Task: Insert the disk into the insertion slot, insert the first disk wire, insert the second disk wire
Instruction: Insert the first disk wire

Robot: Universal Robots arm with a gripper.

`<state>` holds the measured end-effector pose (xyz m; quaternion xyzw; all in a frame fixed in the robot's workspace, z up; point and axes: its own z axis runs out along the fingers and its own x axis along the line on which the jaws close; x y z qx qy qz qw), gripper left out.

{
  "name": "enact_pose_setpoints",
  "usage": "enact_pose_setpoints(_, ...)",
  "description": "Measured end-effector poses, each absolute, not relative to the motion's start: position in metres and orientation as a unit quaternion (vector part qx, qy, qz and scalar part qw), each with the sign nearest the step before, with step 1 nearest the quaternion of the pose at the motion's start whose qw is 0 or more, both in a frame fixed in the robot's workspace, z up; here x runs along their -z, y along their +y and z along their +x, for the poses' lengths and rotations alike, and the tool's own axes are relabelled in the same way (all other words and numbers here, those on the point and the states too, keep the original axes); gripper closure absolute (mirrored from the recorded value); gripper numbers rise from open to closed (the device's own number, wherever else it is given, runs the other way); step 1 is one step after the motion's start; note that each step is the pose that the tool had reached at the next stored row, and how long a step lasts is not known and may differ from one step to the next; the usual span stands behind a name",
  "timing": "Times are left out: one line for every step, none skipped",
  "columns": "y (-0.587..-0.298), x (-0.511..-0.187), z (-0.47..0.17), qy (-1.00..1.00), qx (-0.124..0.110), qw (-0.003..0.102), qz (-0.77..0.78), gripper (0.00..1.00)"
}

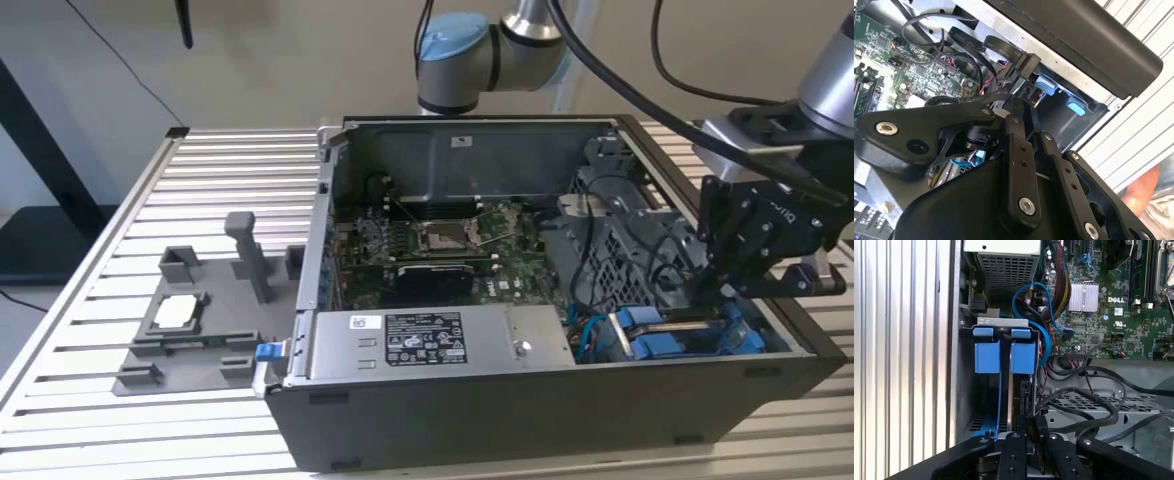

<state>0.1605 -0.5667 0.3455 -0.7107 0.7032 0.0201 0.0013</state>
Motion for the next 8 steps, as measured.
enact_pose_setpoints(-0.5667,-0.345,0.1606,0.704,-0.02,0.001,-0.71,0.81)
enact_pose_setpoints(-0.5667,-0.3445,0.1607,0.704,-0.02,0.001,-0.71,0.81)
enact_pose_setpoints(-0.5667,-0.3439,0.1608,0.705,-0.02,0.001,-0.709,0.81)
enact_pose_setpoints(-0.5667,-0.3434,0.1609,0.705,-0.02,0.001,-0.709,0.81)
enact_pose_setpoints(-0.5667,-0.3429,0.161,0.706,-0.02,0.001,-0.708,0.81)
enact_pose_setpoints(-0.5667,-0.3423,0.1611,0.707,-0.02,0.001,-0.707,0.81)
enact_pose_setpoints(-0.5667,-0.3419,0.1612,0.707,-0.02,0.001,-0.707,0.81)
enact_pose_setpoints(-0.5667,-0.3416,0.1612,0.708,-0.02,0.001,-0.706,0.81)
